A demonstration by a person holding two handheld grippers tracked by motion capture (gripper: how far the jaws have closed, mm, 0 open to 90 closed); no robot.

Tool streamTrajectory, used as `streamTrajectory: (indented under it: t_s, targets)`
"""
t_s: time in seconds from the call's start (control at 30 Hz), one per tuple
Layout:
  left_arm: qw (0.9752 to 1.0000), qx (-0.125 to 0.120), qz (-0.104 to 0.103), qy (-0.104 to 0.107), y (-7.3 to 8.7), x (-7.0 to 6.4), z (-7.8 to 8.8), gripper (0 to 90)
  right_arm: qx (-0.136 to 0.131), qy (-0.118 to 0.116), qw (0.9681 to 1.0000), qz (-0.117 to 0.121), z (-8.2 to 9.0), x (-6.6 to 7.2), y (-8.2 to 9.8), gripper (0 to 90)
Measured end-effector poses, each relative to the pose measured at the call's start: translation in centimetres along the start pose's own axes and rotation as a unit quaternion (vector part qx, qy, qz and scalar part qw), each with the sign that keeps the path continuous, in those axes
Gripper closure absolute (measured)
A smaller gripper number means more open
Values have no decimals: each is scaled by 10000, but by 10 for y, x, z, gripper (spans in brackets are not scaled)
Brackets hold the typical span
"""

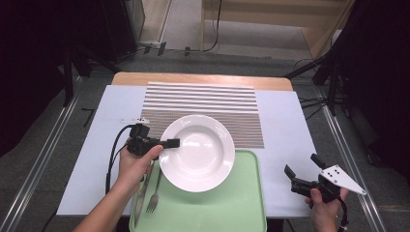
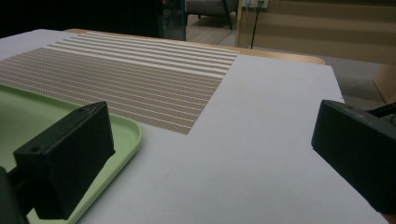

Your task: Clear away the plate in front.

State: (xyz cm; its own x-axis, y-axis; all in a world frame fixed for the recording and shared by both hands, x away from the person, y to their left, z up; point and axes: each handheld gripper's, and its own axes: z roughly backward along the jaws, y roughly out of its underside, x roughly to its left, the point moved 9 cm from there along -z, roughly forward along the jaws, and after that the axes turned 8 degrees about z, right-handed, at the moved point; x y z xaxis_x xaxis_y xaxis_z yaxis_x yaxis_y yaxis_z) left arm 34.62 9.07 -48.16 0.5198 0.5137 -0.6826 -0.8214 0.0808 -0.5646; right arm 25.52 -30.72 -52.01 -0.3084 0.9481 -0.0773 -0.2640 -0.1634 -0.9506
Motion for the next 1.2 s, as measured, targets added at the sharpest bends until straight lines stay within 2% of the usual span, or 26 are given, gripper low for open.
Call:
streamTrajectory:
  t_s: [0.2, 0.23, 0.27, 0.3, 0.5, 0.63, 0.7, 0.8, 1.07, 1.2]
  targets:
    - [10000, 26, -18, 30, 9, -4, 3, 816, 5, -6, 10000, -40, 1, 1, 0, 0]
    - [10000, 34, -23, 42, 10, -5, 4, 816, -54, 19, 10000, 70, 0, -1, -1, 0]
    - [10000, 50, -9, 42, 12, -5, 4, 817, -59, 16, 10000, 75, 0, -1, -1, 0]
    - [10000, 56, -18, 57, 13, -5, 5, 816, -10, -16, 10000, -12, 0, 1, 0, 0]
    - [9999, 134, -31, 45, 26, -6, 6, 816, -38, 5, 10000, 31, 0, 0, -1, 0]
    - [9996, 237, 93, 103, 35, -5, 5, 817, -32, 5, 10000, -5, 0, 1, -1, 0]
    - [9996, 273, 47, 90, 39, -4, 4, 816, -27, 6, 10000, 9, 0, 1, -1, 0]
    - [9995, 285, 105, 94, 43, -4, 4, 816, -25, -4, 10000, 6, 0, 2, -1, 0]
    - [9991, 417, 36, 102, 54, -6, 2, 815, -16, -8, 10000, 8, 0, 2, -1, 0]
    - [9989, 446, 158, 74, 59, -4, 1, 815, -2, -4, 10000, -5, 0, 3, -1, 0]
